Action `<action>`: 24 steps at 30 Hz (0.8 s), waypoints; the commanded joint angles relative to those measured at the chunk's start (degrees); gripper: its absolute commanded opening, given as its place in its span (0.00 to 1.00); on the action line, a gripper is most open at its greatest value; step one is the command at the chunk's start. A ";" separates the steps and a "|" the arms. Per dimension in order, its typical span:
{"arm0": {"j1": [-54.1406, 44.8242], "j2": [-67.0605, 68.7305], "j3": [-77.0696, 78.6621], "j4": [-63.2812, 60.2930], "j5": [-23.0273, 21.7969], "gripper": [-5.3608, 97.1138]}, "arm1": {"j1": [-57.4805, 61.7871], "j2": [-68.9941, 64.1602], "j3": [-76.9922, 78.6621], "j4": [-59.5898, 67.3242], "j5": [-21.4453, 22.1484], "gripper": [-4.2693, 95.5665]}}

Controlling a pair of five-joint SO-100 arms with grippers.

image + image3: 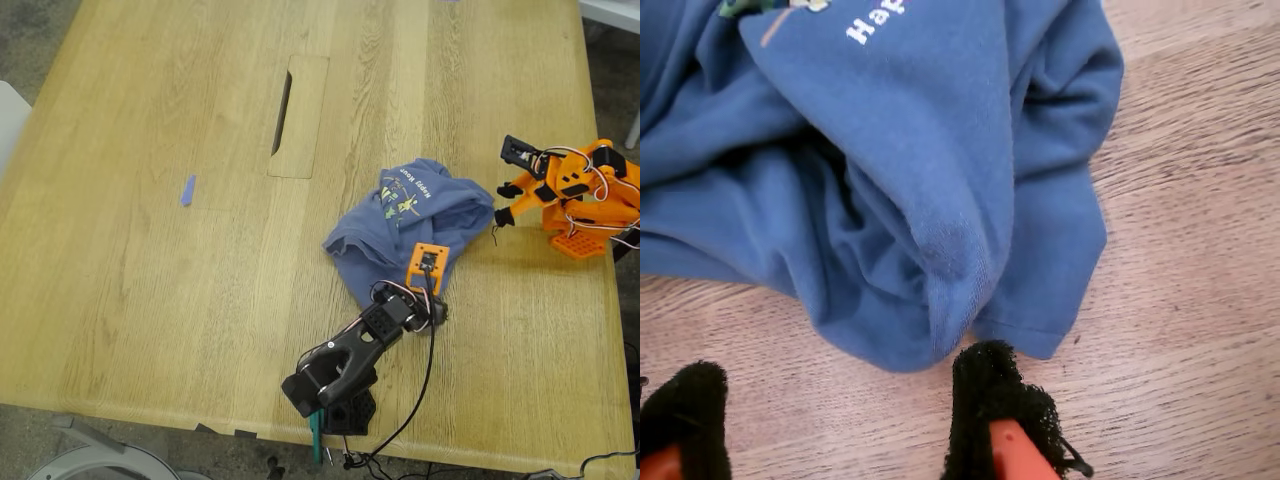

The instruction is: Fold a T-shirt

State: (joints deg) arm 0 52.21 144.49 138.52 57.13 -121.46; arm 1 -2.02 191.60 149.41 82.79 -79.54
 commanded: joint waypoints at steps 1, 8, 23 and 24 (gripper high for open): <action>1.93 -0.09 -6.50 -1.93 -0.18 0.57 | 0.26 -1.85 -3.60 -1.49 -0.18 0.40; -8.17 -2.90 -12.83 -2.90 6.94 0.53 | -0.26 -12.66 -7.29 -13.18 -0.70 0.39; -25.66 -19.86 -16.44 -25.40 18.98 0.08 | -5.62 -37.44 -6.42 -48.34 -1.41 0.05; -25.84 -21.18 -16.52 -26.89 18.90 0.08 | -5.89 -38.58 -6.33 -49.83 -1.41 0.05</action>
State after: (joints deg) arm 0 27.42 124.28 126.74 35.51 -102.83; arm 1 -7.21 154.42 144.23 36.04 -80.60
